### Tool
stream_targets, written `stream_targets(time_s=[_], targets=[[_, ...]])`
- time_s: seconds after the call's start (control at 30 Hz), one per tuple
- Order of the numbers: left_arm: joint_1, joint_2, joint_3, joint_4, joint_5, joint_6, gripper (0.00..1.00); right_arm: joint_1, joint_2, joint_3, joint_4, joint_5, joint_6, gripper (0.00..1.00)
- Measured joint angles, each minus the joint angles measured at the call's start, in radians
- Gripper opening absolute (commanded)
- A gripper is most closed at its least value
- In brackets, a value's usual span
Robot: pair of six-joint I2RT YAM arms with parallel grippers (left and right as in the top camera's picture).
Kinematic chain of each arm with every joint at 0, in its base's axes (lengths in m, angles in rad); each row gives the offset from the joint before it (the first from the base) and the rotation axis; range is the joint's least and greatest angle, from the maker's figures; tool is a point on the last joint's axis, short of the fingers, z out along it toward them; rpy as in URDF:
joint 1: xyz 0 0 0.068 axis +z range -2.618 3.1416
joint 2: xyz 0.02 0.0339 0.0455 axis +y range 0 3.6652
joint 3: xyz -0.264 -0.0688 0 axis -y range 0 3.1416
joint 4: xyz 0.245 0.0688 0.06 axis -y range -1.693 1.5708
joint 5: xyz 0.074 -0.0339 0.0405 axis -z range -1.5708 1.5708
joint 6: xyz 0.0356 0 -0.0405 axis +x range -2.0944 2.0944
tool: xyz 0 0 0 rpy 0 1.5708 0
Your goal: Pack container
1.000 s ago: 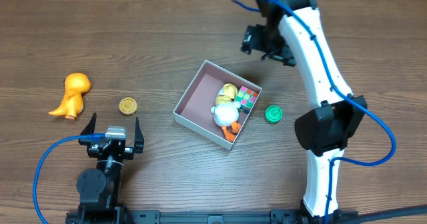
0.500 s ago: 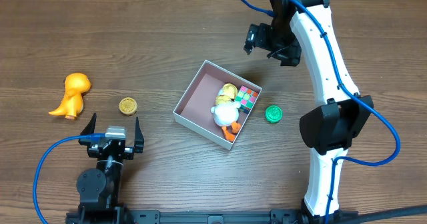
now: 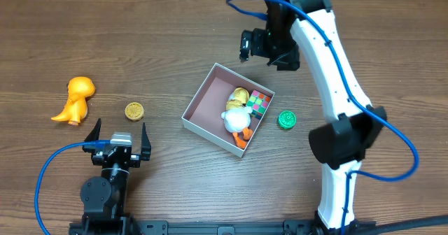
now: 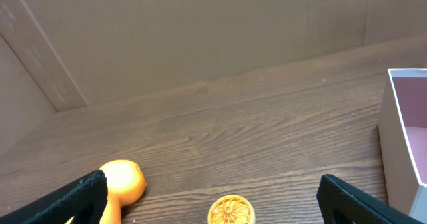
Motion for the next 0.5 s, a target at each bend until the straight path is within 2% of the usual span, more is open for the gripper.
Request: stream_targets(time_s=[0.27,0.5], targets=[[0.0,0.0,0.0,0.0,0.0,0.0,1.0,-0.057,-0.293,-0.053,0.005,0.122,0.016,1.0],[0.0,0.0,0.0,0.0,0.0,0.0,1.0,-0.18,-0.542,-0.318,-0.003,0.179,0.089,1.0]])
